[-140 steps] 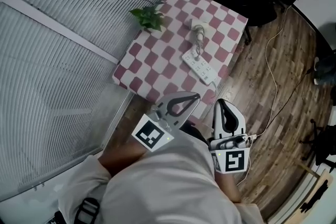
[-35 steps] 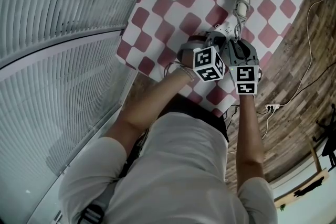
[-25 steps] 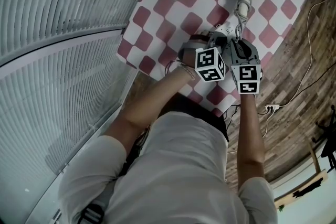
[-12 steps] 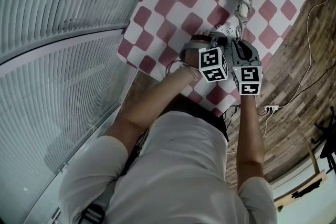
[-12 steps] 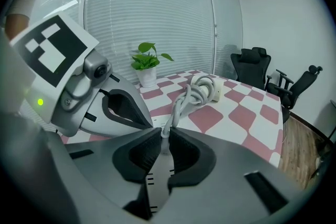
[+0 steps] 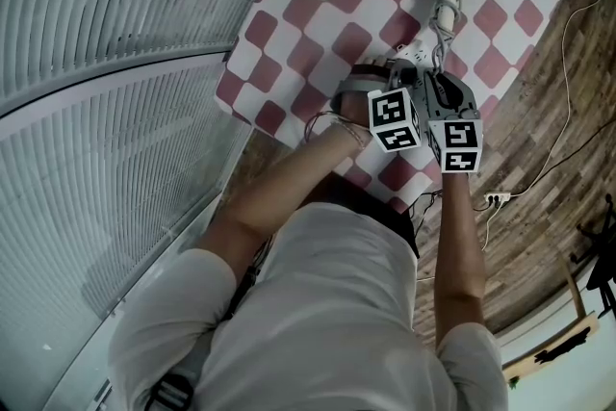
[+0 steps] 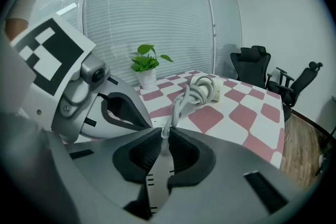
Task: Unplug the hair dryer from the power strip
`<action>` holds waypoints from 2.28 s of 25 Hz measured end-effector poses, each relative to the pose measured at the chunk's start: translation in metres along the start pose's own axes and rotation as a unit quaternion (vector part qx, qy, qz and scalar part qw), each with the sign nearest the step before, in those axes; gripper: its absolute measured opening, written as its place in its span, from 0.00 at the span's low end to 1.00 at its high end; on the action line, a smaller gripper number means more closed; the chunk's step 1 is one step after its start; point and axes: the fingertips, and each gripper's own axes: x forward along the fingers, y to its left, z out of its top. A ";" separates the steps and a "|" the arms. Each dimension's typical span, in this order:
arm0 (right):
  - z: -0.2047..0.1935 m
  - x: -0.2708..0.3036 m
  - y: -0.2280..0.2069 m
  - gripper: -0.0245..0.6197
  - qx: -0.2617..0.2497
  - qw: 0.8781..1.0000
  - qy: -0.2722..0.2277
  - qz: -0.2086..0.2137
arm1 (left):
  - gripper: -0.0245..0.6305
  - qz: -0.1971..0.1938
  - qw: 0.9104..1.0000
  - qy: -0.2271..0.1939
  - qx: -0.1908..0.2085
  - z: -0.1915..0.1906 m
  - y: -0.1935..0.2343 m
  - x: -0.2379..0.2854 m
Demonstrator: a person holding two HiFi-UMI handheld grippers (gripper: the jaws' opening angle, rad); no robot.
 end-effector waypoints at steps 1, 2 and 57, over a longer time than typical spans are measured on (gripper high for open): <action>0.001 0.000 0.000 0.14 0.001 1.000 -0.001 0.002 | 0.08 0.000 1.000 -0.001 0.001 0.001 0.000 0.000; 0.002 0.000 0.001 0.14 0.002 1.000 0.000 0.004 | 0.08 -0.002 1.000 -0.001 0.000 0.001 0.000 0.000; 0.024 -0.040 -0.035 0.14 0.019 0.999 -0.007 -0.028 | 0.08 -0.027 0.999 0.024 -0.013 0.000 0.000 -0.002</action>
